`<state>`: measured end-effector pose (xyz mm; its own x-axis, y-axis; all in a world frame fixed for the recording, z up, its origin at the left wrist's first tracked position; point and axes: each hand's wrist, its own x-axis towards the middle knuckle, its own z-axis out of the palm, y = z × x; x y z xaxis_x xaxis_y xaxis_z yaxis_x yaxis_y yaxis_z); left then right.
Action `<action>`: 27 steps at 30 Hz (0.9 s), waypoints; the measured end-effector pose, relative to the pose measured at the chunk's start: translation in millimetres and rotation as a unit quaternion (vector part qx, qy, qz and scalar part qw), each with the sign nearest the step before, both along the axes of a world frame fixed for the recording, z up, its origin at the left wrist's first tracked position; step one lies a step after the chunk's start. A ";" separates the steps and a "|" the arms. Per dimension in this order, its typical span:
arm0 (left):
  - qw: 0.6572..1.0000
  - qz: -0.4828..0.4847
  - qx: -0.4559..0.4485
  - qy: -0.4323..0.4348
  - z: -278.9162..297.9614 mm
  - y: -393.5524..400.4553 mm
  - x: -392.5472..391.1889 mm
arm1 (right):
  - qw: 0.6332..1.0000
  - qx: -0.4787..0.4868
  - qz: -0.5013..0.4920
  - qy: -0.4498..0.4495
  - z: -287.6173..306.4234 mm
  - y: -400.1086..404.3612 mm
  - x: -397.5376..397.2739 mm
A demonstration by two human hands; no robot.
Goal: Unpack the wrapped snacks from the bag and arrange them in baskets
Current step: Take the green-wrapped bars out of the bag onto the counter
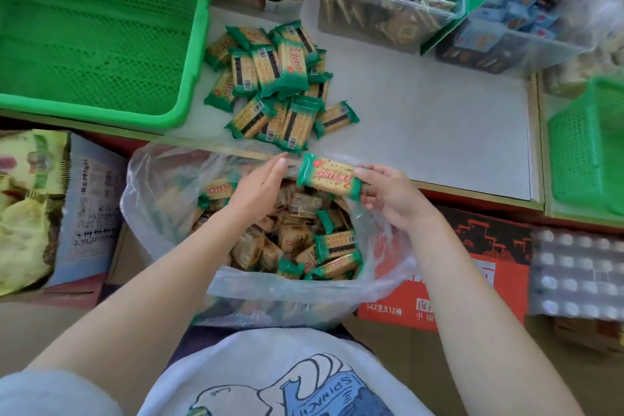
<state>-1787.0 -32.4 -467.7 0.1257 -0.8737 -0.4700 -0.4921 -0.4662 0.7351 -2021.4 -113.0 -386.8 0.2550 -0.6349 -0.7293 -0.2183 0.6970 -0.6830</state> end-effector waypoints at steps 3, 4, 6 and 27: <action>0.999 -0.025 0.023 -0.005 1.9 -1.0 6.0 | 0.998 0.003 -0.052 -0.047 2.1 -18.7 35.4; 0.999 -0.027 0.025 -0.006 5.0 -2.3 5.8 | 0.996 -0.006 -0.067 -0.054 0.3 -25.8 49.7; 0.999 -0.029 0.030 -0.012 12.9 -4.8 2.2 | 0.993 -0.033 -0.092 -0.062 -5.7 -40.7 78.6; 0.890 -0.326 -0.005 -0.319 10.0 -5.0 -46.1 | 0.817 -0.183 0.434 0.332 -40.9 42.4 -48.2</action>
<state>-1833.1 -37.4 -457.7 -0.1707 -0.8629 -0.4756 -0.9743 0.0758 0.2122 -2069.6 -70.6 -427.8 0.3499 -0.6319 -0.6916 -0.9294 -0.1418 -0.3406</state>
